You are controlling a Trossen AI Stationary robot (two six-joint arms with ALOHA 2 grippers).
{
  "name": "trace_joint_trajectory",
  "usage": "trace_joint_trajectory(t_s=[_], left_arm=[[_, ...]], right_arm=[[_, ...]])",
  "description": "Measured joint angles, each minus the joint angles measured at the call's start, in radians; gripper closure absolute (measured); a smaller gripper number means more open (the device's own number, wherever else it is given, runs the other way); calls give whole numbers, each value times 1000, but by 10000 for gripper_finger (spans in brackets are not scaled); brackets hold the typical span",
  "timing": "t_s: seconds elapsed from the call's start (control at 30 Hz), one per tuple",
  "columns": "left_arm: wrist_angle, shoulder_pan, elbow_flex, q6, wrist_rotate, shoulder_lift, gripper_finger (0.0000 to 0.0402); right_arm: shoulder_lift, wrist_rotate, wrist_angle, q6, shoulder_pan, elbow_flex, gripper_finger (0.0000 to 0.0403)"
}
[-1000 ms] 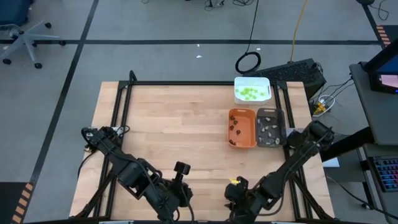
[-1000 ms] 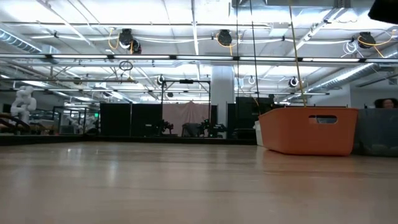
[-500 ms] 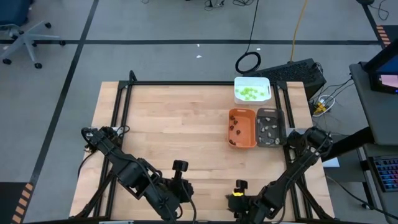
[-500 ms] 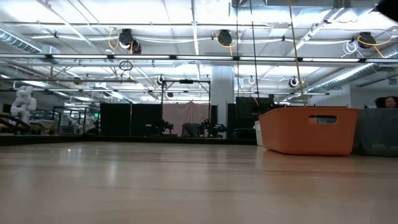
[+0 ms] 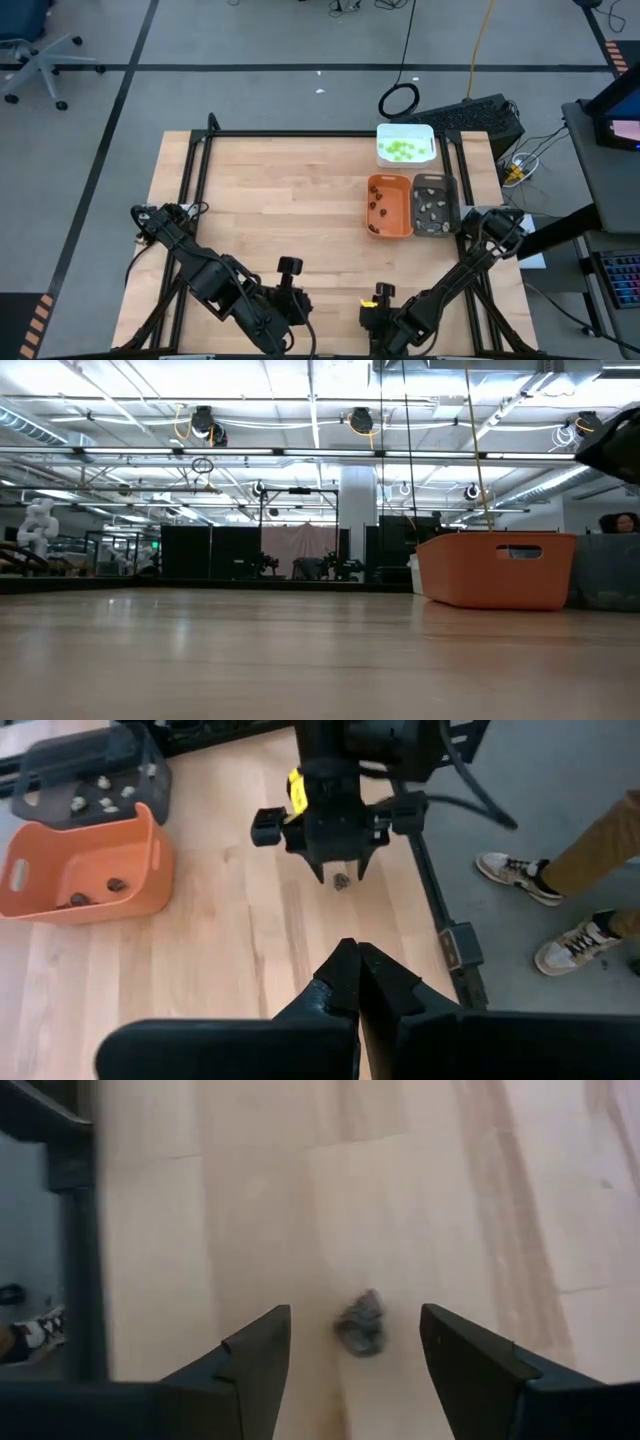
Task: Sort Halloween decoration
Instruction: Put the black skull toy into the orange bin
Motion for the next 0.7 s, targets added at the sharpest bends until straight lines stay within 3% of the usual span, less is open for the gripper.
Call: trace_joint_trajectory(t_s=[0.33,0.7], left_arm=[[1,13,0,0,-59,0,401],[1,32,0,0,-59,0,401]], right_arm=[[1,-148,49,-71,-36,-44,206],[1,-149,111,-75,-42,-68,238]])
